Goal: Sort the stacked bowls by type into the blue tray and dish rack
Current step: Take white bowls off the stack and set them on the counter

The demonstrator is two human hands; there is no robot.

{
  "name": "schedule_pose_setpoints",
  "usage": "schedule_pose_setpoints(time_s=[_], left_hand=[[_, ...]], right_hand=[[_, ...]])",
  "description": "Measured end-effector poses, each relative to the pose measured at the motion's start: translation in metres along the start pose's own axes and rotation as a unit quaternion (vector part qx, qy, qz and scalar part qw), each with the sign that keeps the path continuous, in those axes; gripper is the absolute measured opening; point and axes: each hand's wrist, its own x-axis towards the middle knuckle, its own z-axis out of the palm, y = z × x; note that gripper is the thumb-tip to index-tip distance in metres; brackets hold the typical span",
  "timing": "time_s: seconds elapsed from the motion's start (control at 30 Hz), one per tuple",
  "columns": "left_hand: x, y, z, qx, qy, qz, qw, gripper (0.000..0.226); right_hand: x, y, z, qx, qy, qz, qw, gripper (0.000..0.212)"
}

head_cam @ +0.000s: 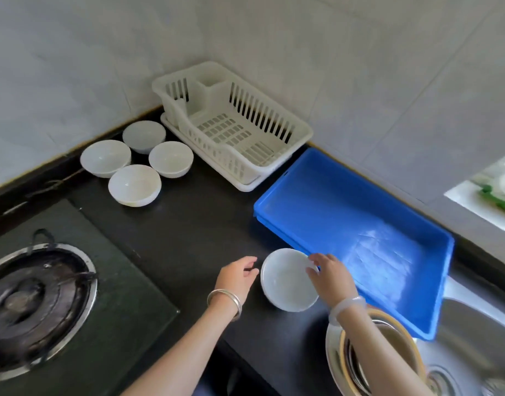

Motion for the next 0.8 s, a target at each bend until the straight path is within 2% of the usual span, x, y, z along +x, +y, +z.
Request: schedule_pose_setpoints(time_s=[0.13, 0.3, 0.4, 0.67, 0.8], left_hand=[[-0.005, -0.002, 0.021, 0.009, -0.021, -0.006, 1.000, 0.032], [-0.005, -0.007, 0.029, 0.000, -0.007, -0.022, 1.000, 0.036], [-0.003, -0.010, 0.029, -0.015, -0.021, -0.041, 0.999, 0.040], [0.001, -0.015, 0.034, -0.211, -0.062, -0.113, 0.969, 0.038], [0.002, -0.011, 0.036, -0.252, -0.079, -0.141, 0.954, 0.040]], right_hand=[[-0.012, 0.017, 0.009, 0.019, 0.022, 0.038, 0.999, 0.034], [-0.011, 0.013, 0.010, 0.030, 0.041, 0.068, 0.996, 0.015], [-0.009, 0.010, 0.009, 0.005, 0.049, 0.073, 0.996, 0.014], [-0.012, 0.013, -0.001, 0.058, 0.075, 0.077, 0.992, 0.014], [-0.014, 0.020, -0.012, 0.165, 0.096, 0.087, 0.978, 0.008]])
